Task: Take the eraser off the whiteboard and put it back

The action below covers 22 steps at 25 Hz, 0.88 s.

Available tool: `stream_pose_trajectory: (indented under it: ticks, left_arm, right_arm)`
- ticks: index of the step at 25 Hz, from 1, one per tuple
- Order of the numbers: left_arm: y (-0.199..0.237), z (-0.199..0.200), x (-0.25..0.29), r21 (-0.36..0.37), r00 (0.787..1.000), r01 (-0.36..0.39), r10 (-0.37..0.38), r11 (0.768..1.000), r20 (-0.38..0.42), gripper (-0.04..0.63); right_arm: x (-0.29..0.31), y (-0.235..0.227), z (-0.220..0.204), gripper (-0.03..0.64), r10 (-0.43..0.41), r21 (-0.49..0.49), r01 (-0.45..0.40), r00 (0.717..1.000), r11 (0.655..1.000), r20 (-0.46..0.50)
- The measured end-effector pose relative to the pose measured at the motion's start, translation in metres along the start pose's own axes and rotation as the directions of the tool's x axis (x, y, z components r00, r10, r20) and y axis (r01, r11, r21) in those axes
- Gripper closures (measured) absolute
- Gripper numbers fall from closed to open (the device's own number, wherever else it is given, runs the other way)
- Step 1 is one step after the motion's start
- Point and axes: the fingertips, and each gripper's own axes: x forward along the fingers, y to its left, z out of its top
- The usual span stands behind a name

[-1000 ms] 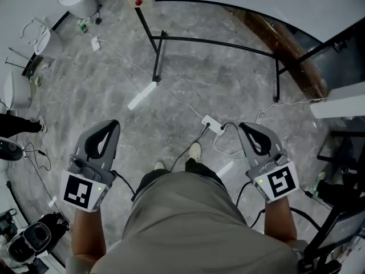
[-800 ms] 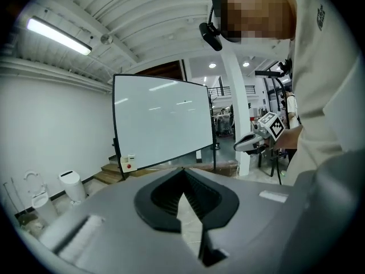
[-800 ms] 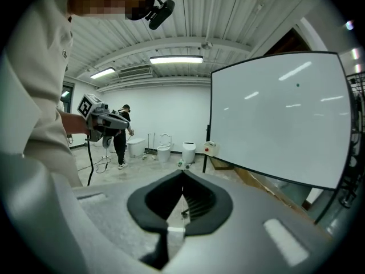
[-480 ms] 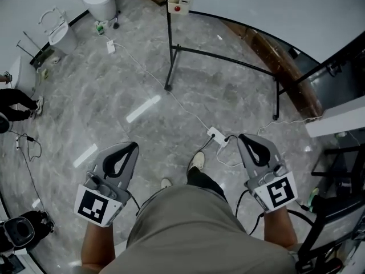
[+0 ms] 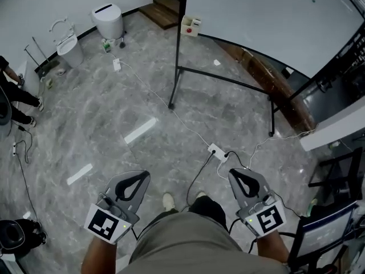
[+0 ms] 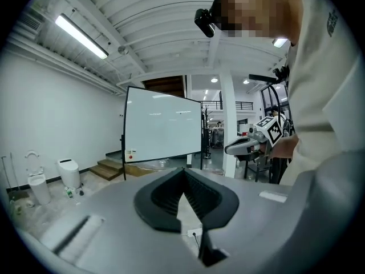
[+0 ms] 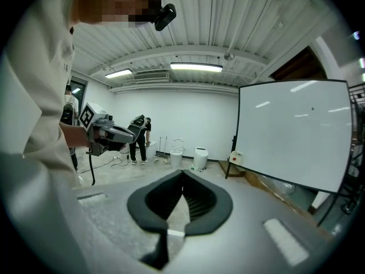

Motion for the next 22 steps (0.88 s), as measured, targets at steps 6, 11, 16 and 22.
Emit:
stream_pose_trajectory:
  ticks: [6,11,16,22]
  left_arm:
    - [-0.043,0.011,-0.009,0.027,1.000,-0.009,0.009,1.000,0.029,0.589]
    - [-0.099,0.017,0.001,0.014,1.000,0.017,-0.017,1.000,0.006,0.589]
    - [-0.143,0.017,0.005,0.040,1.000,0.020,-0.021,0.999,0.023,0.589]
    - [-0.176,0.026,0.020,0.031,0.999,0.010,-0.011,0.999,0.033,0.589]
  right_arm:
    - [-0.037,0.014,0.012,0.614,0.014,-0.028,-0.013,1.000,1.000,0.022]
    - [-0.078,0.005,0.008,0.614,0.026,-0.029,-0.026,1.000,0.999,0.017]
    - [-0.110,0.004,-0.009,0.614,0.044,-0.043,-0.042,0.998,0.998,0.043]
    - [-0.134,-0.010,-0.011,0.614,0.076,-0.043,-0.074,0.996,0.996,0.056]
